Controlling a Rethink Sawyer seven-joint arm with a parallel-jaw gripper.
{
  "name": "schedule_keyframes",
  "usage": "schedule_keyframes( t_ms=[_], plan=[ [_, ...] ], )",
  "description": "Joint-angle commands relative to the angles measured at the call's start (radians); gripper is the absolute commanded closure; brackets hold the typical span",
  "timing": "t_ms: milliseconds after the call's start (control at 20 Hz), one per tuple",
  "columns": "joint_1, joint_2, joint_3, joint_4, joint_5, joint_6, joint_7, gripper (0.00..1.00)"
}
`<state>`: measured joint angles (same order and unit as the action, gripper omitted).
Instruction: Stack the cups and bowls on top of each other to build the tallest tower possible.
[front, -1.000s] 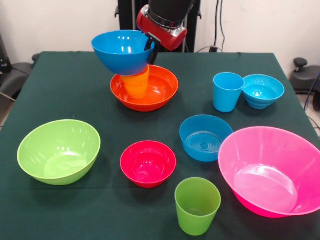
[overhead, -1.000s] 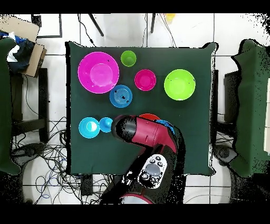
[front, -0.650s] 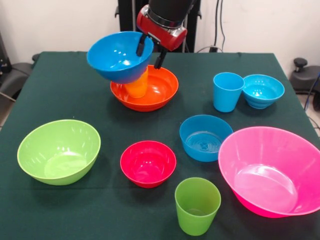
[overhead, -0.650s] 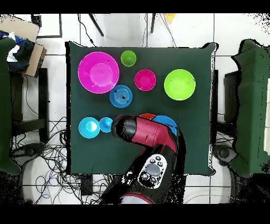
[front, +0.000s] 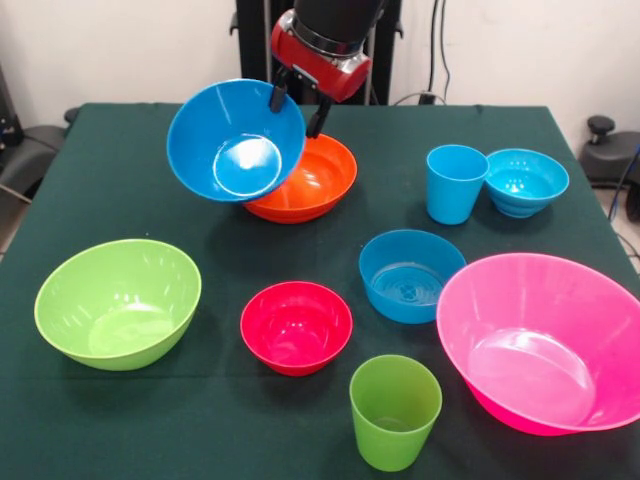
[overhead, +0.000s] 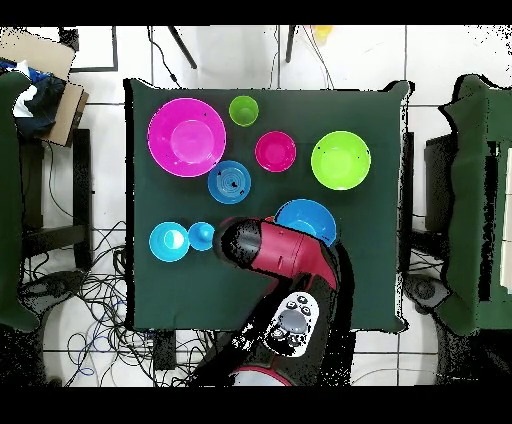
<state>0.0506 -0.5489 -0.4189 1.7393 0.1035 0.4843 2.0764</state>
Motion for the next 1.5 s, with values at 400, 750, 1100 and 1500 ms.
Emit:
schedule_keyframes(
  t_ms=[400,750,1100,1500],
  plan=[
    [-0.013,0.023,0.085,-0.057,0.003,0.017,0.109,0.00],
    [-0.022,0.022,0.091,-0.059,-0.001,0.010,0.098,0.00],
    [0.054,-0.054,0.031,-0.049,0.012,0.164,0.148,0.00],
    [0.073,-0.170,-0.002,-0.018,-0.004,0.323,0.107,0.00]
  ],
)
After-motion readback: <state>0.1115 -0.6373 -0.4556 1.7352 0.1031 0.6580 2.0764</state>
